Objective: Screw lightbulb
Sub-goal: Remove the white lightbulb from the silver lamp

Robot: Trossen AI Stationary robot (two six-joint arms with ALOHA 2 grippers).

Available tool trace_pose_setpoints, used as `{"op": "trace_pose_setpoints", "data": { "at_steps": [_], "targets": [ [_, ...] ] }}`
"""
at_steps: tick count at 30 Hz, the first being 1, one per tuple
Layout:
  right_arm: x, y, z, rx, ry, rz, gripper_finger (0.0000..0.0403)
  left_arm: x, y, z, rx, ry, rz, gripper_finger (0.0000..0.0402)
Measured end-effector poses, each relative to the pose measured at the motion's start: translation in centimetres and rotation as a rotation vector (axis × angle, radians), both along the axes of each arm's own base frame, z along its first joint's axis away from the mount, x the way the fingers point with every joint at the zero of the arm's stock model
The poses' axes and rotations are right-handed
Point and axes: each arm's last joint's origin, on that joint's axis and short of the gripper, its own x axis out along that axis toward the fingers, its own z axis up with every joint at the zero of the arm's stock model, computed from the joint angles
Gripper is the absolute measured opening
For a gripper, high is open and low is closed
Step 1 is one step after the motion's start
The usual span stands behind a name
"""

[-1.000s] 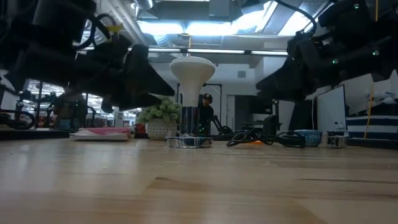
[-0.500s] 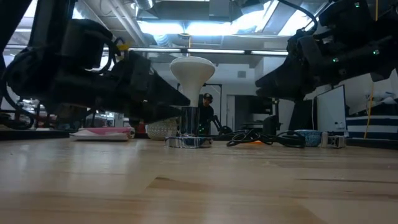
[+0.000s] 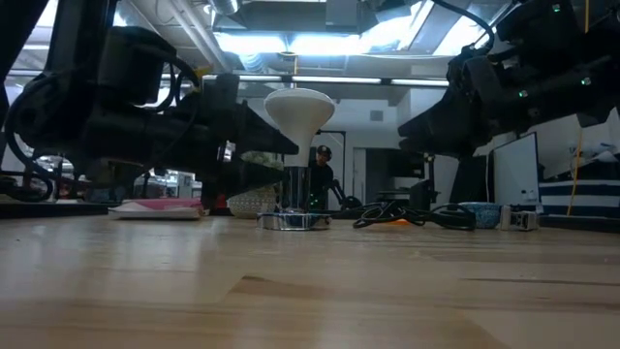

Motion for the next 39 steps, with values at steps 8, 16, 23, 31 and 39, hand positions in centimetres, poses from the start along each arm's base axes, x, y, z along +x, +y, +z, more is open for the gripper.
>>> {"op": "trace_pose_setpoints", "data": {
  "at_steps": [8,16,23,31,39],
  "targets": [
    [0.0,0.0,0.0,0.000,0.004,0.000,0.0227,0.0,0.0,-0.2,0.032,0.029,-0.001,0.0246],
    [0.0,0.0,0.0,0.003,0.004,0.007,0.0227,0.0,0.1,-0.1,0.079,0.042,0.021,0.0246],
    [0.0,0.1,-0.1,0.013,0.005,0.049,0.0227,-0.1,0.1,0.0,0.260,0.100,0.080,0.0246],
    [0.0,0.1,-0.1,0.013,0.005,0.050,0.0227,-0.2,0.3,0.0,0.312,0.128,0.125,0.0246],
    [0.0,0.1,-0.1,0.006,0.007,0.052,0.0227,0.9,0.2,0.6,0.378,0.125,0.159,0.0246]
  ]
}}
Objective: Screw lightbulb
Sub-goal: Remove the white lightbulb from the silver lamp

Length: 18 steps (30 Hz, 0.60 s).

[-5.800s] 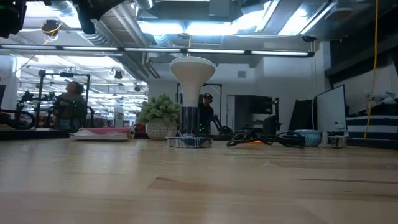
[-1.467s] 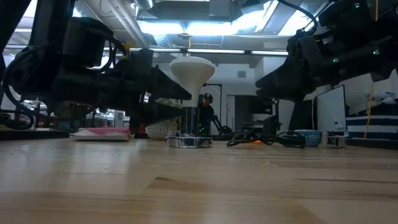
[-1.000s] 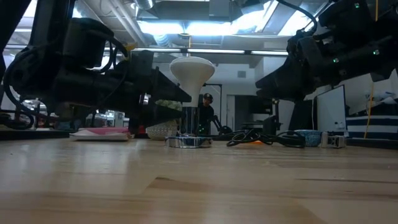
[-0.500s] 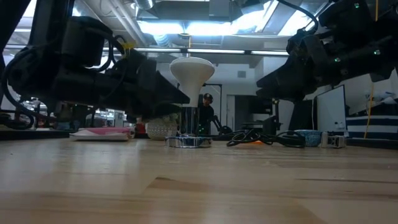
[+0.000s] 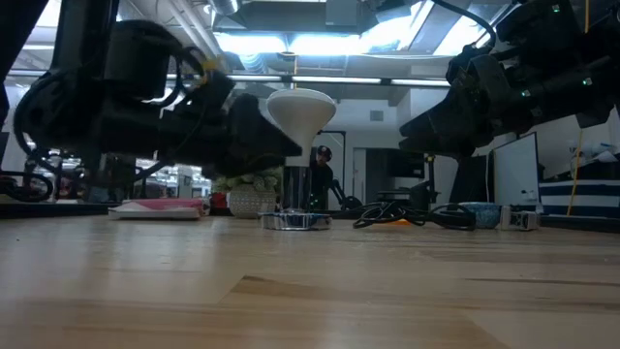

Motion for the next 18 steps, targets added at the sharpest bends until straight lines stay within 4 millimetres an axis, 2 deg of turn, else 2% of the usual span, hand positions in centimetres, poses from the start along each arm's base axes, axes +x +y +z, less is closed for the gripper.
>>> {"op": "trace_pose_setpoints", "data": {
  "at_steps": [5,12,18],
  "targets": [
    [0.0,0.0,0.0,0.000,0.000,0.000,0.0227,1.4,0.1,0.8,0.102,0.015,0.010,0.0246],
    [0.0,0.0,0.0,-0.001,0.001,0.000,0.0227,1.8,1.6,0.7,0.054,0.000,0.058,0.0246],
    [0.0,0.0,0.0,-0.001,0.001,0.000,0.0227,1.9,1.8,0.3,0.016,0.023,0.023,0.0246]
  ]
}}
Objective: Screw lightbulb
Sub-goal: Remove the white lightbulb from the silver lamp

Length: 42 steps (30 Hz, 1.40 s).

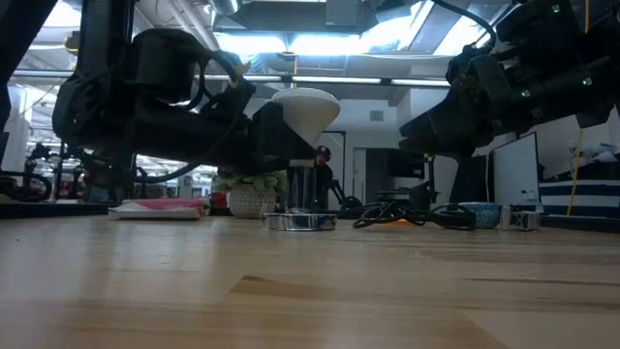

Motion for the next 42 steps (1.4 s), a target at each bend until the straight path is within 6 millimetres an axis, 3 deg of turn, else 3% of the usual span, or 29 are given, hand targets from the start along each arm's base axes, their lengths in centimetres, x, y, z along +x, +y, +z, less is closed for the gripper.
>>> {"op": "trace_pose_setpoints", "data": {
  "at_steps": [15,26,37,42],
  "targets": [
    [0.1,-0.3,0.1,-0.026,-0.005,-0.096,0.0227,0.0,0.1,0.1,-0.002,-0.013,-0.001,0.0233],
    [4.0,-0.3,-0.3,-0.185,0.067,-0.096,0.0227,0.0,0.1,0.1,0.000,-0.010,-0.001,0.0153],
    [7.3,-4.9,0.3,-0.155,0.268,0.037,0.0227,0.1,0.1,-0.1,-0.001,0.013,-0.002,0.0151],
    [7.5,-5.1,0.5,-0.112,0.264,0.130,0.0227,0.1,0.1,-0.1,-0.001,0.015,-0.002,0.0152]
  ]
}}
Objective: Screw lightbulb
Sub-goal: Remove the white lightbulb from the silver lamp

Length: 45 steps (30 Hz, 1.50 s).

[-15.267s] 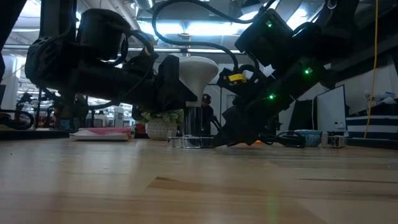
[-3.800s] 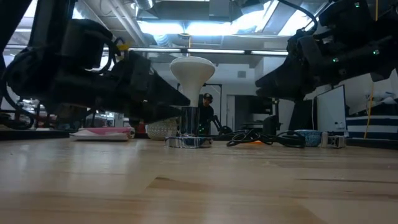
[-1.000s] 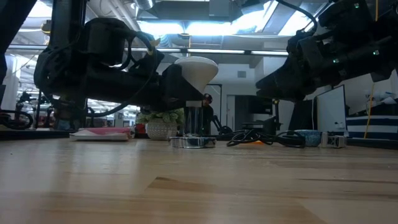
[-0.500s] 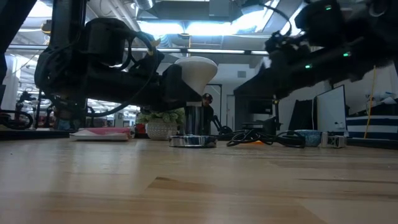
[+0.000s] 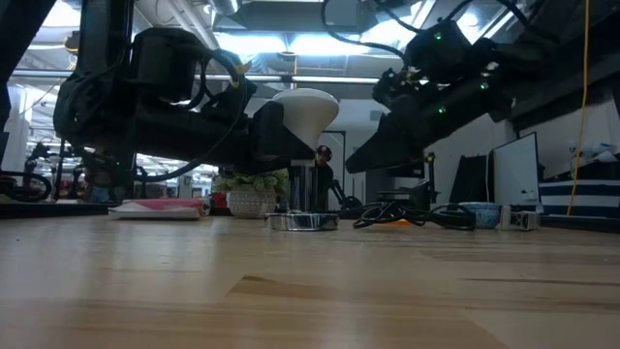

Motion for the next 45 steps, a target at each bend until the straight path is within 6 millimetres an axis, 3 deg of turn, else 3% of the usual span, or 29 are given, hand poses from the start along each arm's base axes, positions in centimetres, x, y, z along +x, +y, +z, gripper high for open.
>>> {"op": "trace_pose_setpoints", "data": {
  "at_steps": [12,19,28,38,45],
  "targets": [
    [-0.2,0.3,-0.4,0.044,0.038,0.066,0.0227,0.0,0.0,0.0,-0.001,0.003,0.000,0.0152],
    [-0.2,-0.3,-0.3,-0.030,0.047,-0.065,0.0227,0.0,-0.1,-0.1,0.003,0.008,-0.030,0.0153],
    [-0.5,-1.0,-0.6,-0.088,0.089,-0.045,0.0227,0.1,-0.3,-0.1,0.000,0.010,-0.128,0.0153],
    [-2.1,-3.4,-1.9,-0.038,0.260,-0.205,0.0227,0.1,-0.4,-0.1,-0.002,0.012,-0.136,0.0153],
    [-2.8,-2.7,-2.7,0.015,0.363,-0.180,0.0227,0.1,-0.4,-0.2,-0.002,0.013,-0.136,0.0153]
  ]
}}
